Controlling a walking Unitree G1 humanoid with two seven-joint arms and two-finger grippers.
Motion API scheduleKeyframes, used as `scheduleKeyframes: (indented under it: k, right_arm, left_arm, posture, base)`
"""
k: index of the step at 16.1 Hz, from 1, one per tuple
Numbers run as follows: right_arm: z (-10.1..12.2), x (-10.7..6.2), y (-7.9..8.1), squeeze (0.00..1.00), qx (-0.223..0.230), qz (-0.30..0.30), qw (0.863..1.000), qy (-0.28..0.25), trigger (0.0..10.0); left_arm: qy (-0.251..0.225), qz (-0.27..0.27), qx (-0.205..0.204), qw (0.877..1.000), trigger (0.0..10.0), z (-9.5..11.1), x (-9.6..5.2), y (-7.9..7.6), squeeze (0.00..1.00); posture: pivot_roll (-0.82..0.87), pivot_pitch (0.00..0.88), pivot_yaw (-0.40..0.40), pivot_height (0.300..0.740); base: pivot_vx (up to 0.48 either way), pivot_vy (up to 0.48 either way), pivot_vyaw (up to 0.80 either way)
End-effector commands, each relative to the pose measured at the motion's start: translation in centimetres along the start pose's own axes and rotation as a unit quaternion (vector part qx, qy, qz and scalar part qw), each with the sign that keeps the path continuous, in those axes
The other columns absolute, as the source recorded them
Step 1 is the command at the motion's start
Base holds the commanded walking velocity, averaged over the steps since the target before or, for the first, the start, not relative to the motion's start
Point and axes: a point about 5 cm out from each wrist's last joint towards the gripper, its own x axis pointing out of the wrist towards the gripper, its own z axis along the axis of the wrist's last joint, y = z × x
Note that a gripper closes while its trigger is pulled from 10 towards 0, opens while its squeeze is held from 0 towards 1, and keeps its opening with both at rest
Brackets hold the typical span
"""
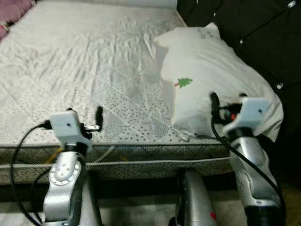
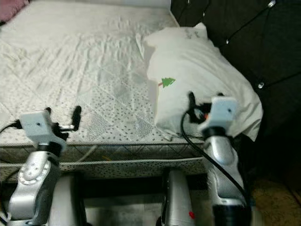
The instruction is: Clean up the room
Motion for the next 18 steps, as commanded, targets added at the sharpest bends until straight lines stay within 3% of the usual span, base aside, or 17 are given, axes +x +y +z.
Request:
scheduleKeyframes:
  k: [1,3,4,8,11,13,18]
  right_arm:
    - [0.2,0.1,0.1,1.0,0.019,-0.004,1.0,-0.005,10.0]
    - [-1.3,-0.4,1.7,1.0,0.065,0.004,0.997,0.036,10.0]
    - [-1.6,-0.5,2.3,0.0,0.07,0.014,0.996,0.045,10.0]
    - [-1.4,0.1,3.2,0.0,0.117,0.013,0.992,0.04,10.0]
    - [-1.2,0.2,4.0,0.0,0.114,0.028,0.992,0.039,10.0]
    - [-1.9,-0.1,3.0,0.0,0.108,0.011,0.993,0.055,10.0]
    - [-1.9,0.0,3.4,0.0,0.105,0.016,0.992,0.061,10.0]
  left_arm:
    - [0.004,-0.008,0.007,1.0,10.0,-0.2,-0.1,-0.4,0.0]
    - [0.014,-0.002,0.009,1.0,10.0,-0.5,-1.0,0.1,0.0]
    - [0.027,0.0,0.015,1.0,10.0,-1.1,-1.5,0.5,0.0]
    - [0.01,0.007,0.018,1.0,10.0,-0.3,-0.2,0.8,0.0]
    - [0.009,0.012,0.021,1.0,10.0,0.2,-0.9,1.2,0.0]
    - [0.022,0.007,0.022,0.999,10.0,-0.1,-2.1,0.9,0.0]
    - [0.023,0.009,0.017,1.0,10.0,0.0,-2.1,0.6,0.0]
  posture:
    - [0.01,0.0,-0.073,0.452]
    - [0.02,0.0,-0.055,0.452]
    - [0.02,0.0,-0.048,0.452]
    - [0.04,0.013,-0.053,0.457]
    - [0.06,0.051,-0.053,0.492]
    - [0.06,0.089,-0.059,0.527]
    - [0.06,0.108,-0.076,0.587]
  base:
    - [0.0,0.0,0.0]
    - [0.0,0.0,0.0]
    - [0.0,0.0,0.0]
    - [0.0,0.0,0.0]
    - [0.0,0.0,0.0]
    - [0.0,0.0,0.0]
    - [0.0,0.0,0.0]
